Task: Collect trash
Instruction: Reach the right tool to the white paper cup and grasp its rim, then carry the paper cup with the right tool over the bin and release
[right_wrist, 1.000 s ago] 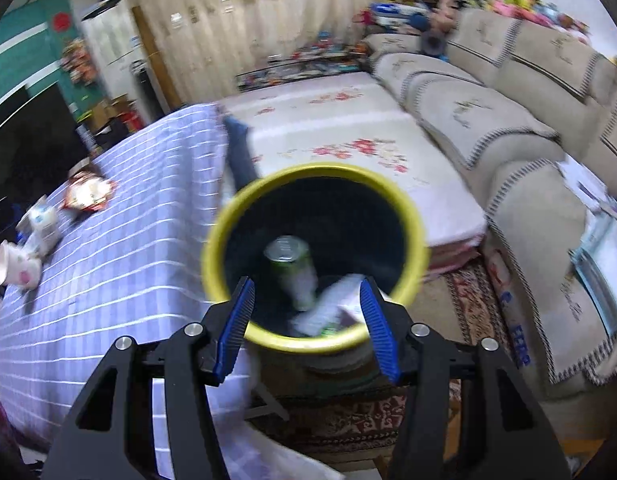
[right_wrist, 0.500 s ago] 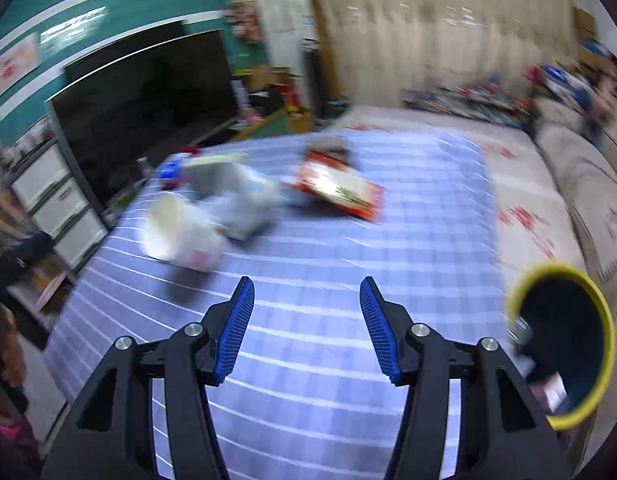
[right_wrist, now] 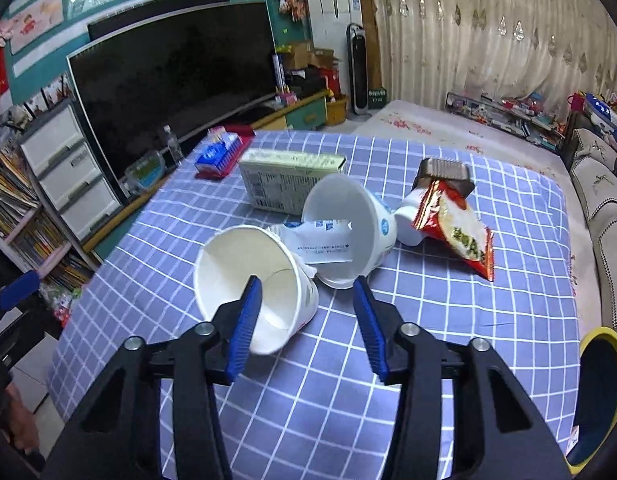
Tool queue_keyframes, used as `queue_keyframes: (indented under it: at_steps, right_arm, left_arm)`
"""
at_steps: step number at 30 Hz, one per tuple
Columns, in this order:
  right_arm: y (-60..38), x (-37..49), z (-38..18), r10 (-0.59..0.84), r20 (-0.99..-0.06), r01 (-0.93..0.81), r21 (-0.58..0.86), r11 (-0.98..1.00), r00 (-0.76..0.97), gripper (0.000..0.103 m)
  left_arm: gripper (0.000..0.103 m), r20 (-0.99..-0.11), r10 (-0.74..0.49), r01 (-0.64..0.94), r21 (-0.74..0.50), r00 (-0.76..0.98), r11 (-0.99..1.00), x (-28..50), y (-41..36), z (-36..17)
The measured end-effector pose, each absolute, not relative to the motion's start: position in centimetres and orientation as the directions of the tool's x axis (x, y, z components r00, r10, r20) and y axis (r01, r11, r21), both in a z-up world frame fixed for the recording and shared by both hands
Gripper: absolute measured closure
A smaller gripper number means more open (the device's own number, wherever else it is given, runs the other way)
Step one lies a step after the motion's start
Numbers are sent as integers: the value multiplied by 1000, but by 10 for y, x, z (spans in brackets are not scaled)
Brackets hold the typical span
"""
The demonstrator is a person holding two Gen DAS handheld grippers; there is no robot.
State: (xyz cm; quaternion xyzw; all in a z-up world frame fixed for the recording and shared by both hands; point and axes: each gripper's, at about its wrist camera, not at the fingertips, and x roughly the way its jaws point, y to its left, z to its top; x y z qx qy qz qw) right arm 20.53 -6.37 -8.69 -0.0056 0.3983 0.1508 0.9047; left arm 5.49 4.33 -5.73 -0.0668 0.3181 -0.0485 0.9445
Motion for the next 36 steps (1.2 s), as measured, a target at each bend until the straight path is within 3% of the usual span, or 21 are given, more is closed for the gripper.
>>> queue_keyframes:
  at_steps: [5,9,12,27,36]
  right_arm:
    - [-51,221,-107,238,-757,-270,84,959,609,73]
    - [-47,223,-111,228,-765,-272,71,960,603,91]
    - [-47,221,-111,233,-762,-280,70,957,604,98]
    - [-109,162,-82,279,-690,-232,163,959,667,99]
    - [-245,120,-78,29,-663,110,167,980,748,98]
  left_arm:
    - [9,-603,-146,59,-162,784,985,59,39,-62]
    - [8,-606,-145,56,-163,782,985,61,38,-65]
    - [8,-607,-144,52,-166,781,985,62,38,-68]
    - [8,-618,-163,80,-160,769,984,66,25,-75]
    - [8,-628,-192,122,-152,754,981,73,-1,-79]
